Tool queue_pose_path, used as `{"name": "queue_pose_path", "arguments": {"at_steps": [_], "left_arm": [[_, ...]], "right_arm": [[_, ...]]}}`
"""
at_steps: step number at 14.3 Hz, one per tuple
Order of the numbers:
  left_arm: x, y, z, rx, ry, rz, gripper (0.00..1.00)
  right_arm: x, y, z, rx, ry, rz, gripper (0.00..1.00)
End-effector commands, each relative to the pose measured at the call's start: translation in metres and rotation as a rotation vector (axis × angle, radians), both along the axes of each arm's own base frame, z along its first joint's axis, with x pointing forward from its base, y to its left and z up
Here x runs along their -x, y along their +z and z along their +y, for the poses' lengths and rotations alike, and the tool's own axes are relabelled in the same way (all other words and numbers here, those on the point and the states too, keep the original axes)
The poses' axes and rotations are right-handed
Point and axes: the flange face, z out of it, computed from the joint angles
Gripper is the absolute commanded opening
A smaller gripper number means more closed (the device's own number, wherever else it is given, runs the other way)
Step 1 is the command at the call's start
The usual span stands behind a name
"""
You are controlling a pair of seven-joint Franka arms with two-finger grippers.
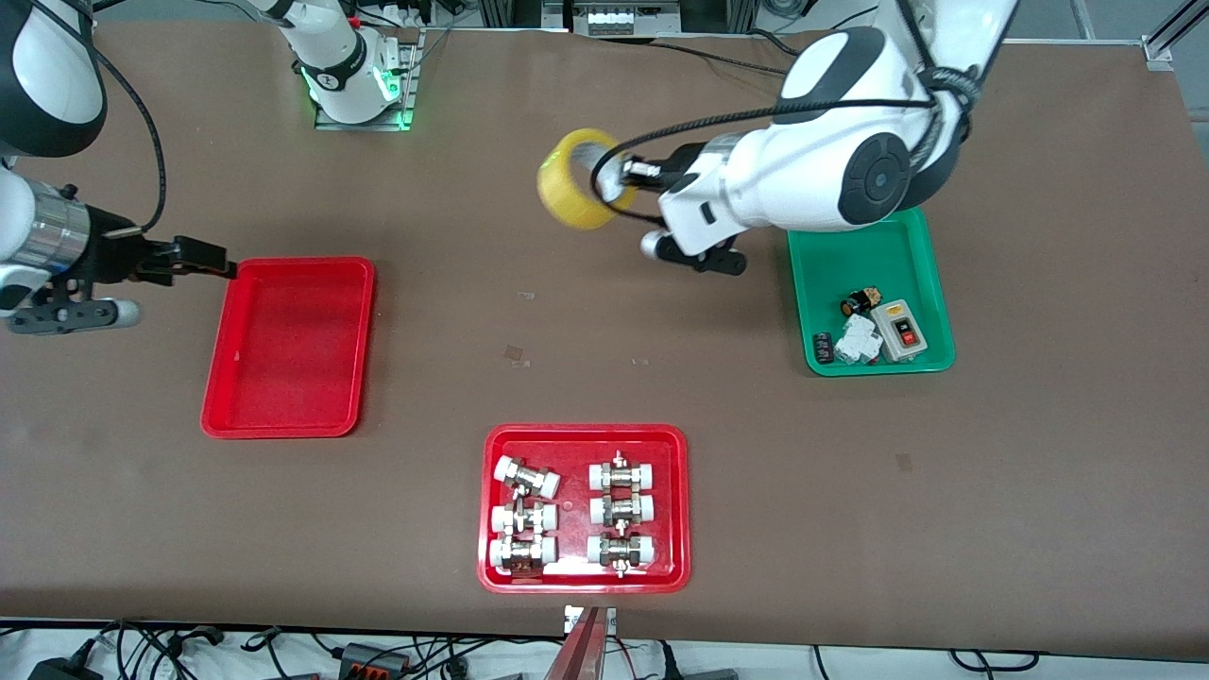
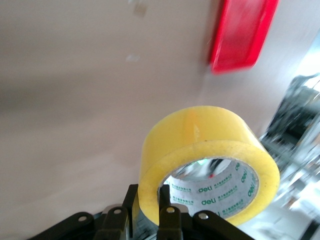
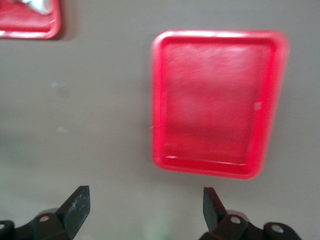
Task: Left arm passes tape to right arm into tray
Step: 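Lift the tape with the left gripper while the right gripper approaches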
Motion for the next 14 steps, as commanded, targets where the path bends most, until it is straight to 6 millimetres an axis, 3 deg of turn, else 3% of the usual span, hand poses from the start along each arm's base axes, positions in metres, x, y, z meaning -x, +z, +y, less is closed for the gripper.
{"name": "queue_pose_path", "arguments": {"at_steps": [1,6,9,14], "left_arm": [[-0.034,-0.004,-0.018,0.105,0.184,0.063,0.00],[-0.045,-0.013,-0.034,0.179,0.306,0.089,0.00],[-0.050,-0.011,-0.026,0.180,0.315,0.083,0.00],[-0.059,-0.006,-0.010,0.182,0.328,0.087,0.00]], "right_arm": [[0.003,0.015,0.061,-0.179,0.052,0.013,1.00],[0.006,0.039,0.154,-0.481,0.054,-0.032,1.00],[0.004,0.050,0.185,-0.606,0.030,-0.067,1.00],[-0.001,0.036,0.220,-0.657,0.014,-0.079,1.00]]}}
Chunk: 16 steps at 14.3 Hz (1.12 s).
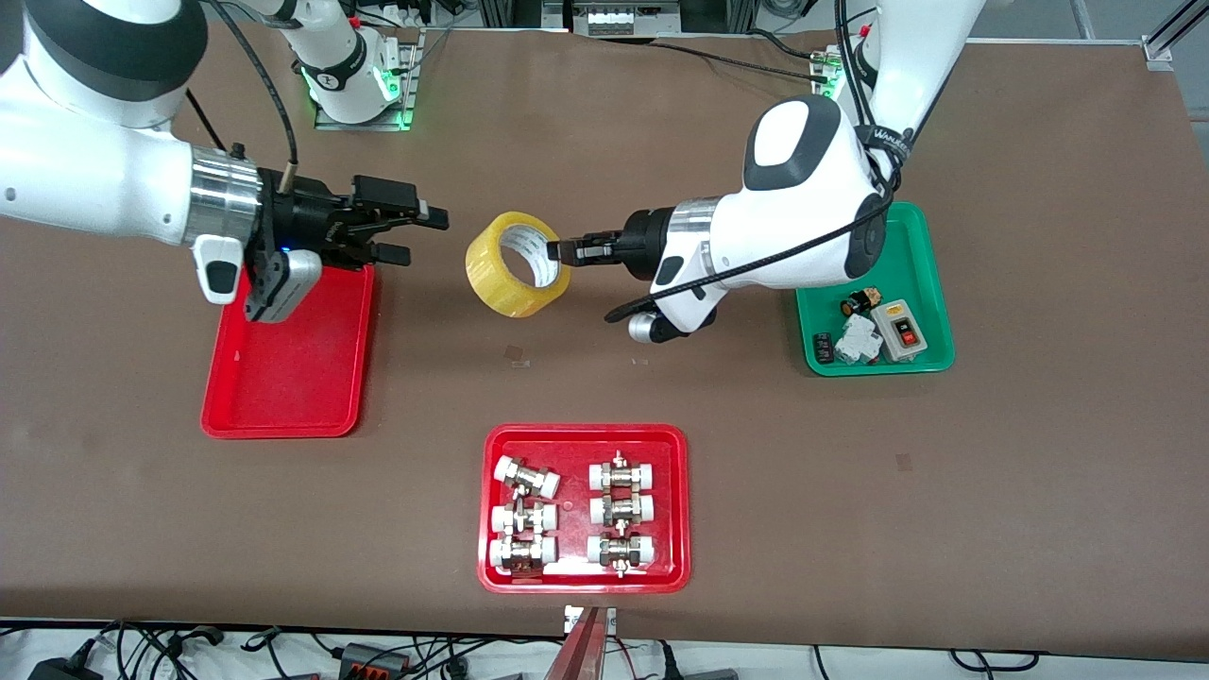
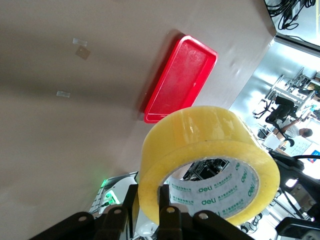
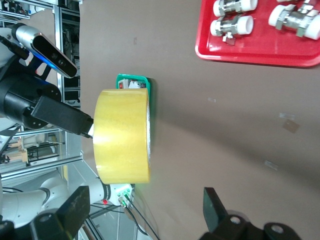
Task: Left arm passes tape to right arm into tray
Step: 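Grasp the tape rim with the right gripper beside the left gripper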
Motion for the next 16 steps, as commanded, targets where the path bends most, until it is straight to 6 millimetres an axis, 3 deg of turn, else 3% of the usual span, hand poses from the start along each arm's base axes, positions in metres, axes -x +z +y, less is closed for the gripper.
{"name": "queue_pose_path", "arguments": {"at_steps": [1,6,11,16], "left_arm": [[-0.004,0.013,0.006,0.031,0.000,0.010,0.00],[-0.009,0.015,0.015,0.031,0.004,0.012,0.00],[-0.009,0.015,0.015,0.031,0.003,0.013,0.00],[-0.009,0.015,0.015,0.031,0.002,0.012,0.00]], "right_arm": [[-0.005,-0.008,0.026,-0.026,-0.005,-0.005,1.00],[-0.023,0.000,0.038,-0.058,-0.039,-0.010,1.00],[-0.022,-0.007,0.065,-0.058,-0.046,-0.042,1.00],[-0.024,-0.014,0.067,-0.051,-0.041,-0.054,1.00]]}}
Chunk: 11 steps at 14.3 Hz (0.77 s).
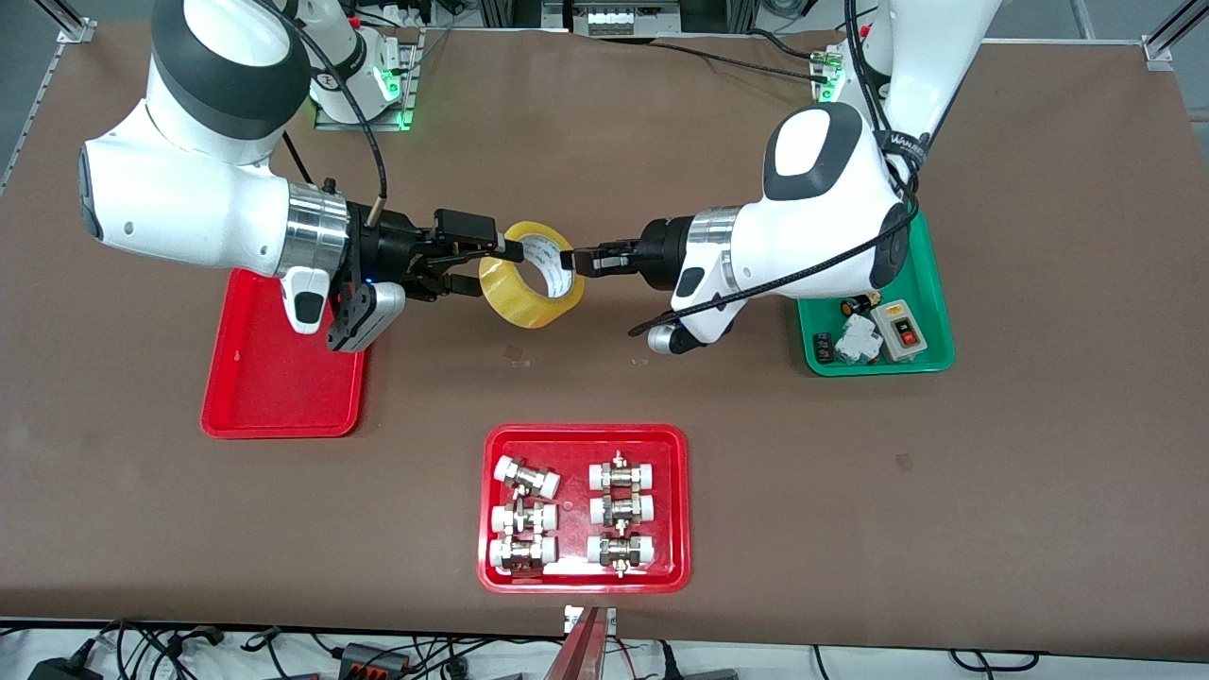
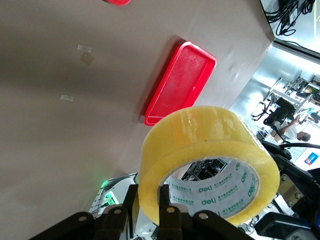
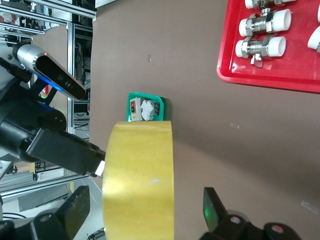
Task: Left arm passes tape to right arm into tray
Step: 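Grasp the tape rim with the right gripper beside the left gripper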
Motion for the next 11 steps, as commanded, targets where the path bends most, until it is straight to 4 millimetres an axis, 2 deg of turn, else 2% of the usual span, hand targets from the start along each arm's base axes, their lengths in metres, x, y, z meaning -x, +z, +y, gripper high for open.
{"name": "queue_pose_path", "arguments": {"at_steps": [1,4,5,11], "left_arm": [[-0.0015,0.0139,0.0027,0.031,-0.004,0.005,0.00],[-0.0020,0.0138,0.0079,0.030,-0.020,0.015,0.00],[-0.0020,0.0138,0.0079,0.030,-0.020,0.015,0.00],[-0.0020,0.0138,0.0079,0.030,-0.020,0.015,0.00]], "right_arm": [[-0.0035,0.0052,0.0029,-0.012,-0.006,-0.010,1.00],[-0.0034,0.0060,0.0037,-0.013,-0.006,-0.012,0.87],[-0.0037,0.0092,0.0047,-0.015,-0.006,-0.020,0.85],[-0.0018,0.0122,0.0112,-0.017,0.001,-0.029,0.84]]}}
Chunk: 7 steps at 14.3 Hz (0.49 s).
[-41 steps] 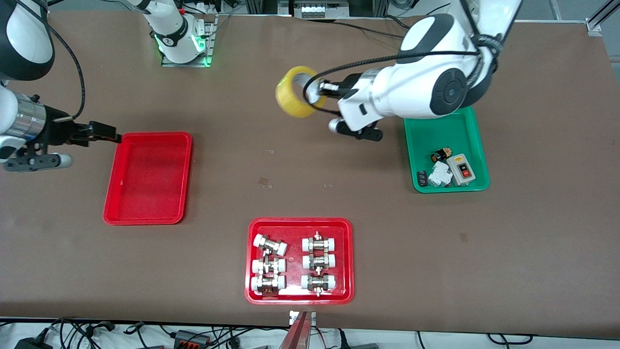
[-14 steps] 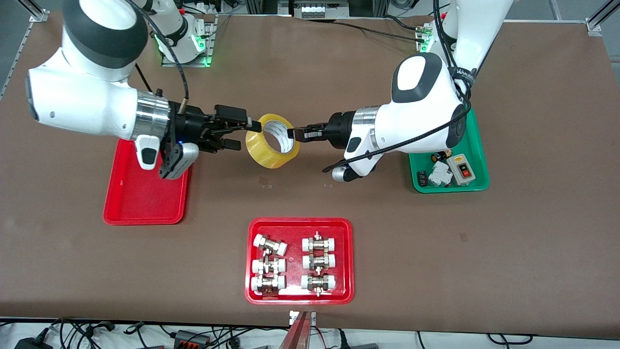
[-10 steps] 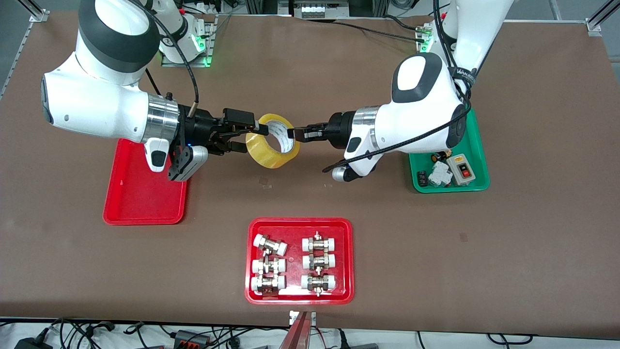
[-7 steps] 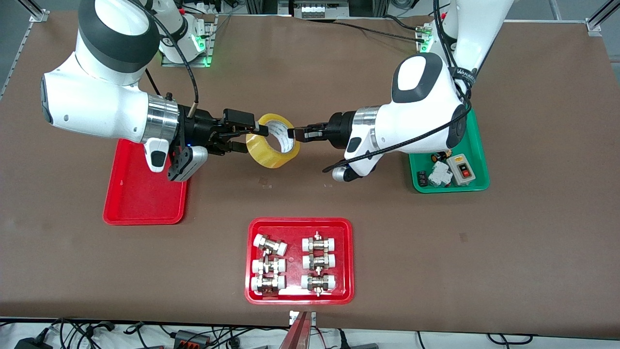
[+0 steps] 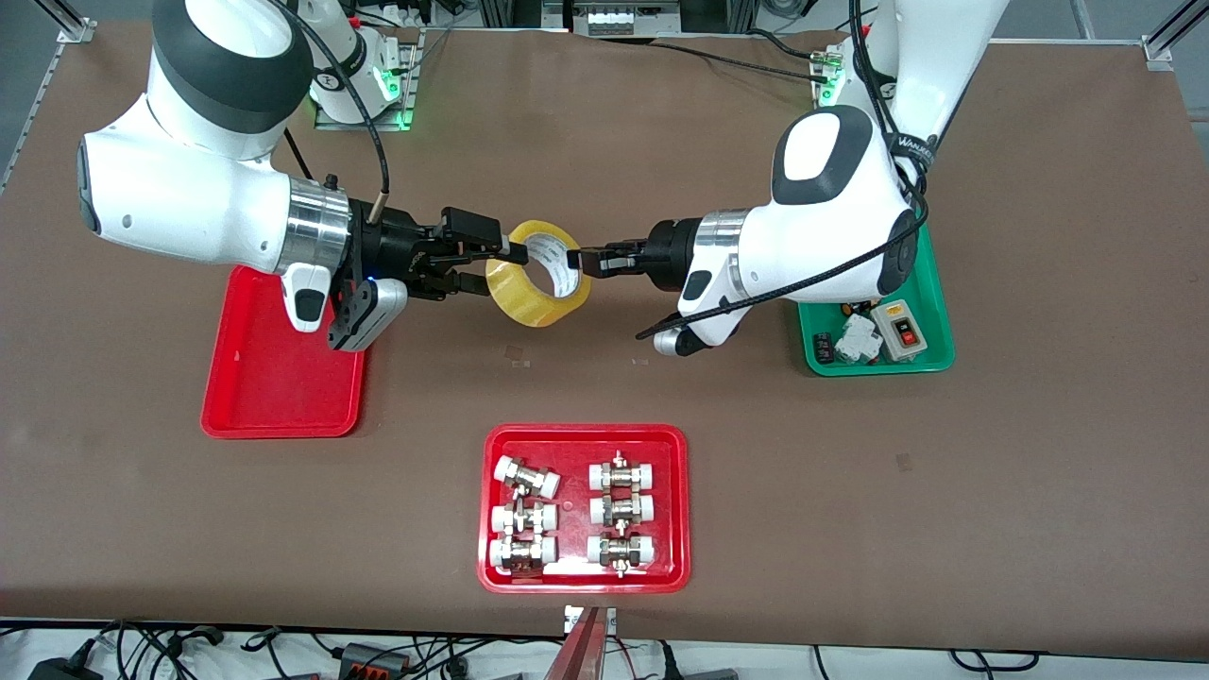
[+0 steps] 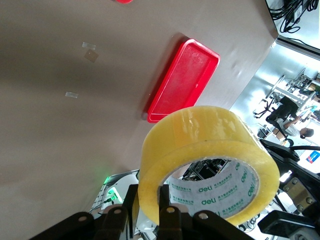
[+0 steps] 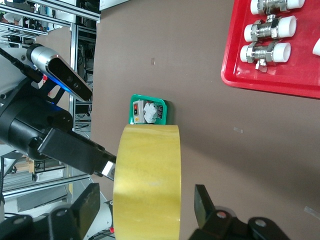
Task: Left arm passes tape to right arm into tray
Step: 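Grasp the tape rim with the right gripper beside the left gripper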
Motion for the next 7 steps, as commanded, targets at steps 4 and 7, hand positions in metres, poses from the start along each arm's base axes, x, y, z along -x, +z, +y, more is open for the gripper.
{"name": "queue_pose_path", "arguments": {"at_steps": [4,7], "left_arm": [[-0.0004,0.0129,0.0009,0.031,-0.008,0.001,0.00],[-0.0004,0.0129,0.0009,0.031,-0.008,0.001,0.00]], "right_arm": [[-0.0025,0.0034,0.0051,-0.008,0.000,-0.014,0.59],[-0.0034,0.0052,0.0032,-0.009,-0.002,-0.020,0.31]]}}
